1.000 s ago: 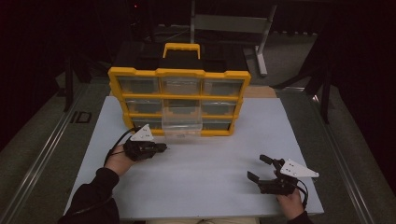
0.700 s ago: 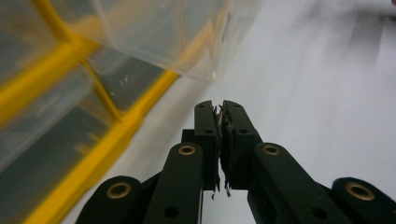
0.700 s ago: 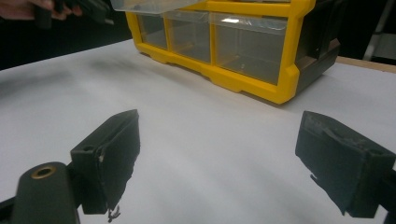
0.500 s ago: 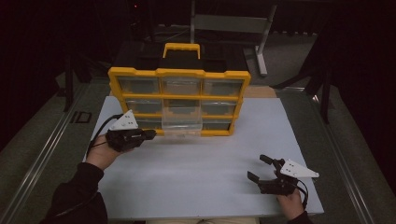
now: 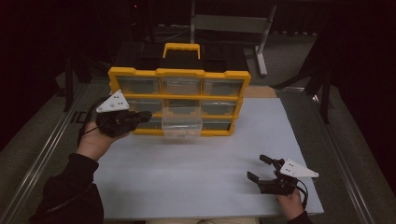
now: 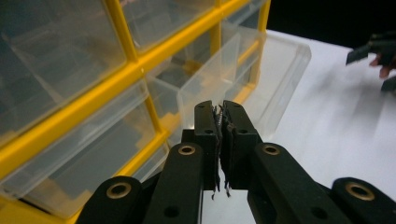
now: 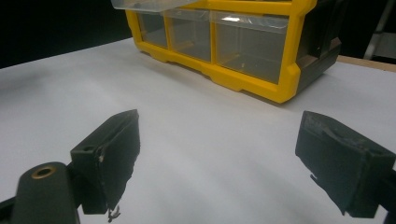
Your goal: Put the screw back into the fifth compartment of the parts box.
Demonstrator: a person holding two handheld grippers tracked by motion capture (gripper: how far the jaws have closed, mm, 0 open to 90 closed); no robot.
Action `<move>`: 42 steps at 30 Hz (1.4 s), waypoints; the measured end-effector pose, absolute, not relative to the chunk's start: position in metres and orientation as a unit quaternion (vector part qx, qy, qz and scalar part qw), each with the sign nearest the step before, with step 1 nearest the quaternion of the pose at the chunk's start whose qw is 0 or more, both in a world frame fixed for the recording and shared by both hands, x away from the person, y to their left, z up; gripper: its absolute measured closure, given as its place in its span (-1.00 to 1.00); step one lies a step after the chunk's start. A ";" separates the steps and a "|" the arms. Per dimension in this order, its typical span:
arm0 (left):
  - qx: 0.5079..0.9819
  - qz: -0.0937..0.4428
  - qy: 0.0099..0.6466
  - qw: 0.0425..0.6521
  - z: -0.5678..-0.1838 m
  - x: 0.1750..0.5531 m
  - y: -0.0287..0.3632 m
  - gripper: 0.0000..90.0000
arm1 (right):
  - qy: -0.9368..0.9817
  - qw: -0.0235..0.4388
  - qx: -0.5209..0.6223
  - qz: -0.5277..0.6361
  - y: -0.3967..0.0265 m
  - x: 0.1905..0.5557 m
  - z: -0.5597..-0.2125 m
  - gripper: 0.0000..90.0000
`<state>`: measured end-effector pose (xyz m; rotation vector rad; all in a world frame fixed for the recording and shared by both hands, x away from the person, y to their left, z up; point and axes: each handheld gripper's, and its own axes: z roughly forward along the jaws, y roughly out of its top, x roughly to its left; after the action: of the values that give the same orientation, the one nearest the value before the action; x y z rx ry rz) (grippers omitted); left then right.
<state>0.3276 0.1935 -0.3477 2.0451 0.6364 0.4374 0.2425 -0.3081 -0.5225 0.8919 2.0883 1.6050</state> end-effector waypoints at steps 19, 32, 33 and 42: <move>0.813 0.162 0.298 0.474 -0.337 0.340 0.145 0.92 | 0.738 0.179 0.315 0.569 -0.309 0.243 -0.523 -0.69; 0.810 0.148 0.326 0.464 -0.345 0.345 0.123 0.92 | 0.738 0.178 0.315 0.569 -0.308 0.243 -0.523 -0.69; 0.812 0.146 0.331 0.459 -0.346 0.346 0.122 0.92 | 0.738 0.178 0.315 0.569 -0.308 0.243 -0.523 -0.69; 0.817 0.123 0.365 0.429 -0.357 0.351 0.111 0.91 | 0.739 0.178 0.314 0.569 -0.309 0.243 -0.523 -0.69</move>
<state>0.3514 0.1114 -0.3566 2.0394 0.9115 0.3073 0.2427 -0.3088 -0.5226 0.8870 2.0894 1.6106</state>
